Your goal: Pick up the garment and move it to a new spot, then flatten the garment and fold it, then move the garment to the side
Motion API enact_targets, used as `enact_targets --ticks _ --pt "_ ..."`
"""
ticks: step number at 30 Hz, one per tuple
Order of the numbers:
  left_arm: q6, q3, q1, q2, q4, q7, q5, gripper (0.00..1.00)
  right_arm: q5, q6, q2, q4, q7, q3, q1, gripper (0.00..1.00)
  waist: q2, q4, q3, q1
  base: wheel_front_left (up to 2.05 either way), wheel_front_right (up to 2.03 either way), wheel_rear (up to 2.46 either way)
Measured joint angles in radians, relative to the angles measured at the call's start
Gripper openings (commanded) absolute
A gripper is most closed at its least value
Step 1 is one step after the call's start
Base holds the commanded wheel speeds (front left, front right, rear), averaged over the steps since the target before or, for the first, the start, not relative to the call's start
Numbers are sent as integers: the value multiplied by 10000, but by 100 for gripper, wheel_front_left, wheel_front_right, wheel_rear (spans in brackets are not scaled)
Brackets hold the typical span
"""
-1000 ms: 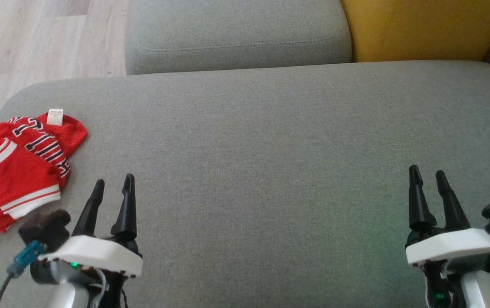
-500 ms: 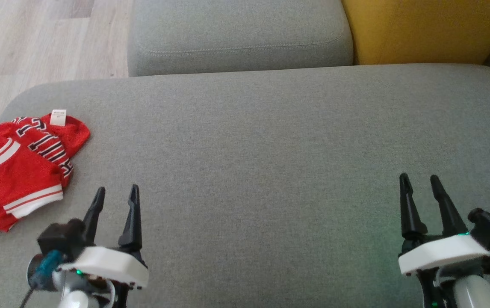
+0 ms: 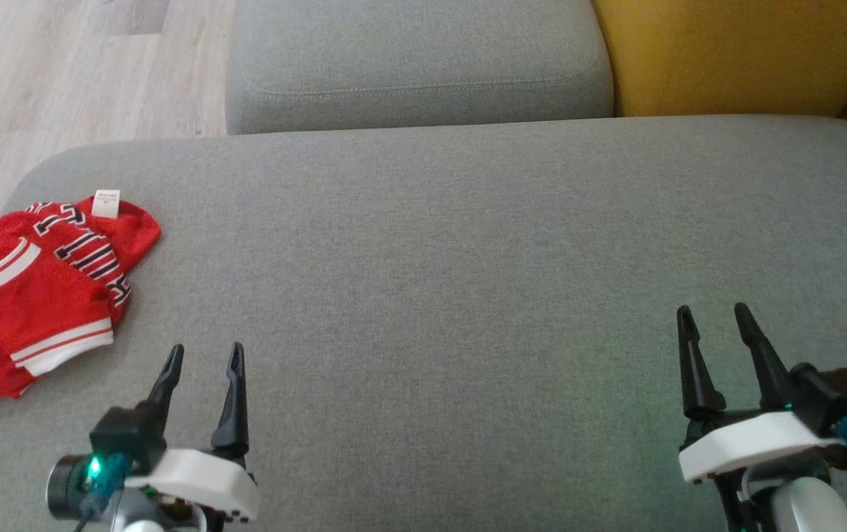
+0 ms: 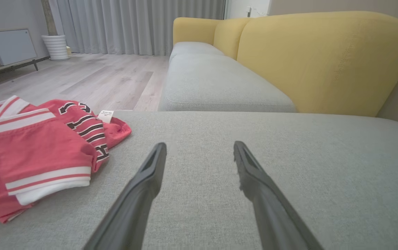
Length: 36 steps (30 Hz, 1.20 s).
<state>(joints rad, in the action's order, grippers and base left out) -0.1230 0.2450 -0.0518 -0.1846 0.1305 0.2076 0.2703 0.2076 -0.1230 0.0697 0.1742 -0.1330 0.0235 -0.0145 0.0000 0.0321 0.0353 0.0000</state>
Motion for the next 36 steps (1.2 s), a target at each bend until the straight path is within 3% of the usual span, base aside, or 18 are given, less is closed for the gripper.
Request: enact_targets --ticks 15,36 --pt "-88 -31 -95 209 215 420 -1563 100 -943 0 -201 -6 -167 -73 -224 100 0 52 -3 0 0 0 0" --pt "184 -591 -119 602 314 420 -1657 100 -876 0 -234 -63 -150 -330 -243 100 0 234 -80 0 0 0 0"
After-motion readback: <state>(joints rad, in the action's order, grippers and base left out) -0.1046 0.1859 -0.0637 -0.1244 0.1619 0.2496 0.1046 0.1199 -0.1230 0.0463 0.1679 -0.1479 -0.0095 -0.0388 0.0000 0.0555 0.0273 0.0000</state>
